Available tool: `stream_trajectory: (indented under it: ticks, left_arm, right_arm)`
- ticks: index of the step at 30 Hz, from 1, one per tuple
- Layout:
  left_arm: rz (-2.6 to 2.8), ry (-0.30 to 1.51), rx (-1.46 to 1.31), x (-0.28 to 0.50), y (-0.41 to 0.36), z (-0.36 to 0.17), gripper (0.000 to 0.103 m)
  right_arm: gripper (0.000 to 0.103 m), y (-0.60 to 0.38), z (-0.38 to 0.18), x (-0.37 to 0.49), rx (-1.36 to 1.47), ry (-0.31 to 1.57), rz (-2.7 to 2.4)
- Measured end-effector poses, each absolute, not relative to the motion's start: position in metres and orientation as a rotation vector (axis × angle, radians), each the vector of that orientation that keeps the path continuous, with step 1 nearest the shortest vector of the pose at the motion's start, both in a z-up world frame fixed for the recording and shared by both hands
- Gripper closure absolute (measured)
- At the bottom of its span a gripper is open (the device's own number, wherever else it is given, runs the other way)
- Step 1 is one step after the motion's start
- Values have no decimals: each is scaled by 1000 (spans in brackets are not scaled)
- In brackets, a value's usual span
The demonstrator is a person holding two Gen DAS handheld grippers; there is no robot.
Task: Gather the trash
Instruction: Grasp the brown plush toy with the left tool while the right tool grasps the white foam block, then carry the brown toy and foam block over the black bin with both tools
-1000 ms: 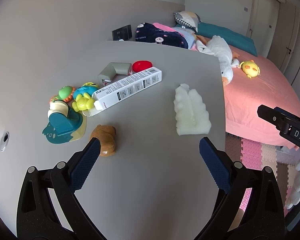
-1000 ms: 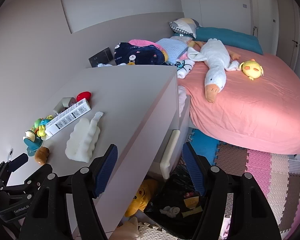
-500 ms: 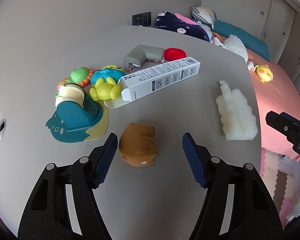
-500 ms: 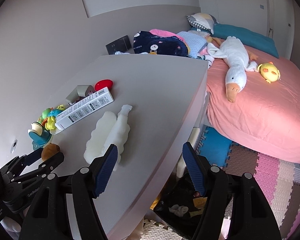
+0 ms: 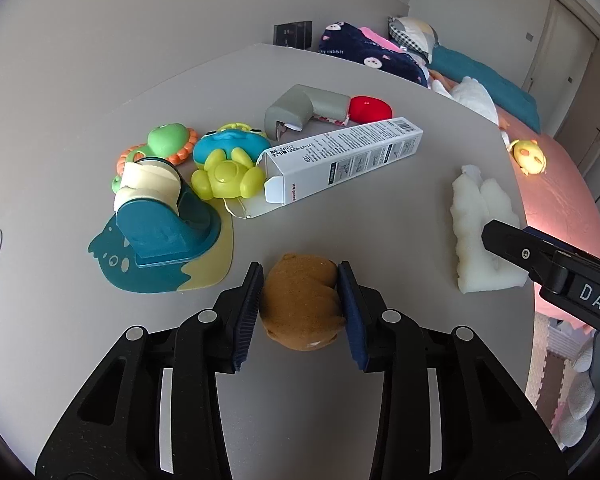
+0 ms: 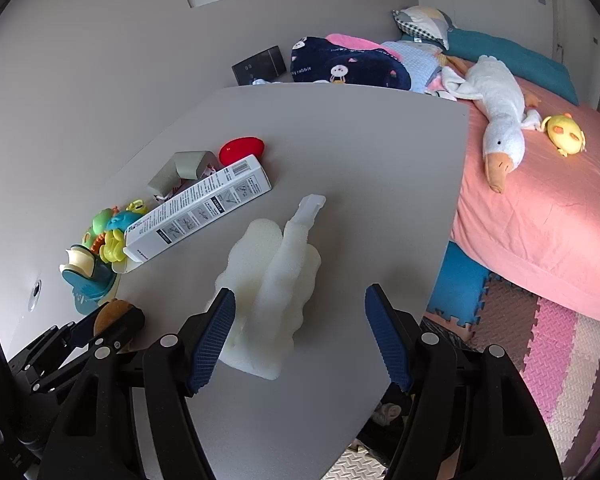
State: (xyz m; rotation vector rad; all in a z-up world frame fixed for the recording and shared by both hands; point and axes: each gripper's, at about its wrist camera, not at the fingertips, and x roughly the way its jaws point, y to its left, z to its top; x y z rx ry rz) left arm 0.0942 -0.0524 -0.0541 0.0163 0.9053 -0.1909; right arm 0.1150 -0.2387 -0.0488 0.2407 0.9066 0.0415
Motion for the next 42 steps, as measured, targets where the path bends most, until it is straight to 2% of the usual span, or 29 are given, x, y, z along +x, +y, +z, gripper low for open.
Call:
stream_trajectory:
  ticks: [8, 15, 17, 30, 42]
  left_arm:
    - [-213, 903, 8, 96, -51, -54, 67]
    - [-208, 905, 21, 96, -52, -54, 67]
    - [-209, 905, 19, 96, -51, -54, 67]
    - [-222, 911, -9, 94, -53, -49, 67]
    - [-274, 880, 22, 81, -93, -25, 67]
  right_arm:
    - [37, -219, -52, 129, 219, 926, 66]
    - [71, -205, -54, 131, 185, 947, 137]
    - [73, -203, -51, 129, 161, 942, 129]
    - [74, -230, -16, 100, 170, 860, 119]
    - [74, -266, 4, 70, 196, 806, 98]
